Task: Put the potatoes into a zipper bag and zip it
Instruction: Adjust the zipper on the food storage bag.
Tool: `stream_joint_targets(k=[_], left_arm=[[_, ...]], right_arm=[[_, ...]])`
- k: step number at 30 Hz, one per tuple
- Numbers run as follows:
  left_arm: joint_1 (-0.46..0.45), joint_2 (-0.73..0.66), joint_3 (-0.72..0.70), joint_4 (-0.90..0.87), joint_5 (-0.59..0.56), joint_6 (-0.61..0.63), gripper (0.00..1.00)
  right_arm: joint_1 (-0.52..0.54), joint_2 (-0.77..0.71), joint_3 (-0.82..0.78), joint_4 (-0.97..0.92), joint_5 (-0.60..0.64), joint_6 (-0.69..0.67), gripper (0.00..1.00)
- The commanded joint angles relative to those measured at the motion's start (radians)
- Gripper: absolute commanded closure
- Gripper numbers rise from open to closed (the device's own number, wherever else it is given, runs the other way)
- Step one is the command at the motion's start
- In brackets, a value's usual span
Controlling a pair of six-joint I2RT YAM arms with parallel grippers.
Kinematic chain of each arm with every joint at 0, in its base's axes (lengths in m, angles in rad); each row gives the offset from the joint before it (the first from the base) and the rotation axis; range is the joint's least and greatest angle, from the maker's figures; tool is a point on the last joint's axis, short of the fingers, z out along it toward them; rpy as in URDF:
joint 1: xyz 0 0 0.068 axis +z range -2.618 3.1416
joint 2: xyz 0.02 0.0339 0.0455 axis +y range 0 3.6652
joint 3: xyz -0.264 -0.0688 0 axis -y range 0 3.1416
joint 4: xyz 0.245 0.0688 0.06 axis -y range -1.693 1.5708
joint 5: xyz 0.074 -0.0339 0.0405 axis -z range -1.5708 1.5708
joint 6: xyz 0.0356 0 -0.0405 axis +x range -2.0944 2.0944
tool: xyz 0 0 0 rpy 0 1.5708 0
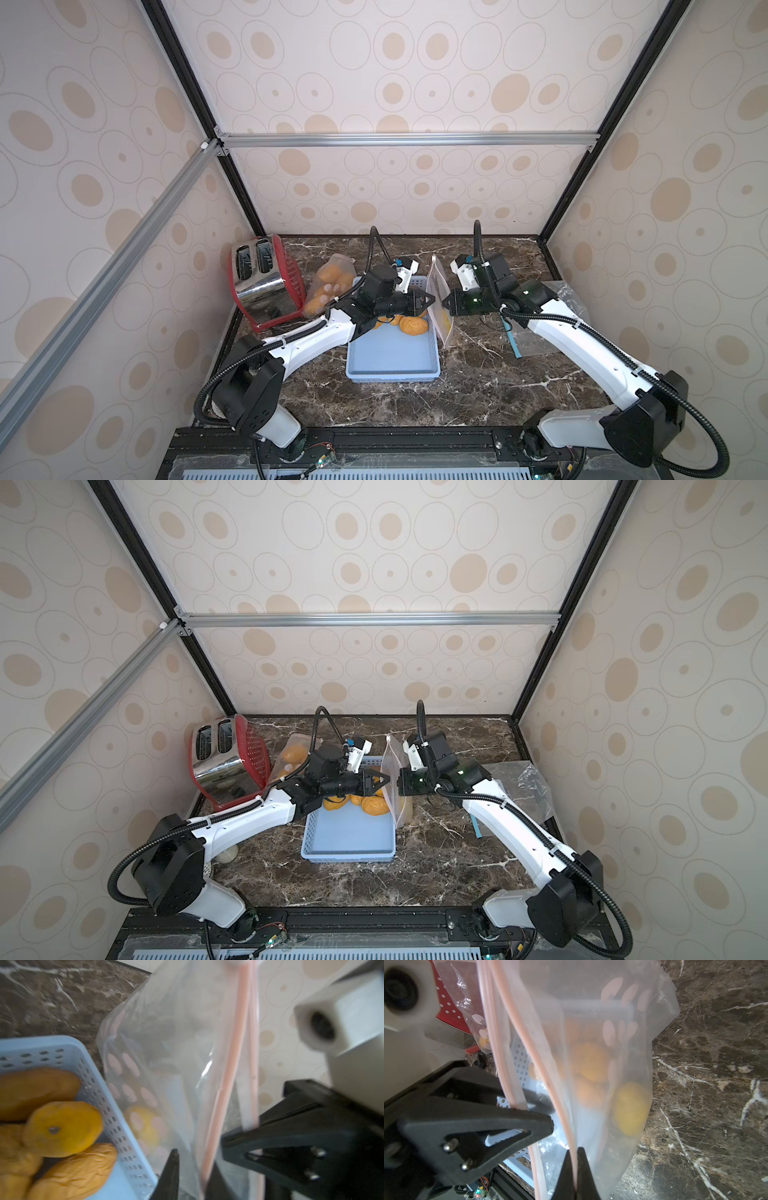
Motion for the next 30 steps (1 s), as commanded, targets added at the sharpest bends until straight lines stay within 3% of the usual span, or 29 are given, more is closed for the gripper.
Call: stream_joint_targets(k=[1, 6, 10, 15, 20, 26, 30], left_arm=[[0.019, 0.015, 0.065, -0.107, -0.059, 0.104, 0.41], [0.062, -0.036, 0.135, -0.319, -0.254, 0.337, 0.21], [0.066, -0.039, 0.205, -0.465, -0.398, 0.511, 0.18], [0.069, -0.034, 0.135, -0.42, -0.488, 0.666, 0.14], [0.074, 0.019, 0.125, -0.462, -0.493, 0.72, 0.12], [0.135, 0.111, 0.135, -0.514, -0.597, 0.647, 0.06], [0.137, 0.113, 0.114, -0.483, -0.561, 0.641, 0.06]], right_arm=[[-0.009, -0.018, -0.018, 0.025, 0.063, -0.02, 1.0], [-0.022, 0.009, -0.021, 0.032, 0.085, -0.019, 1.0], [-0.023, 0.013, -0.024, 0.043, 0.063, -0.015, 1.0], [-0.023, 0.012, -0.045, 0.066, 0.044, -0.011, 1.0], [-0.023, 0.007, -0.077, 0.092, 0.047, -0.007, 1.0], [-0.025, 0.021, -0.091, 0.107, 0.03, -0.003, 1.0], [-0.025, 0.016, -0.102, 0.117, 0.037, -0.001, 1.0]])
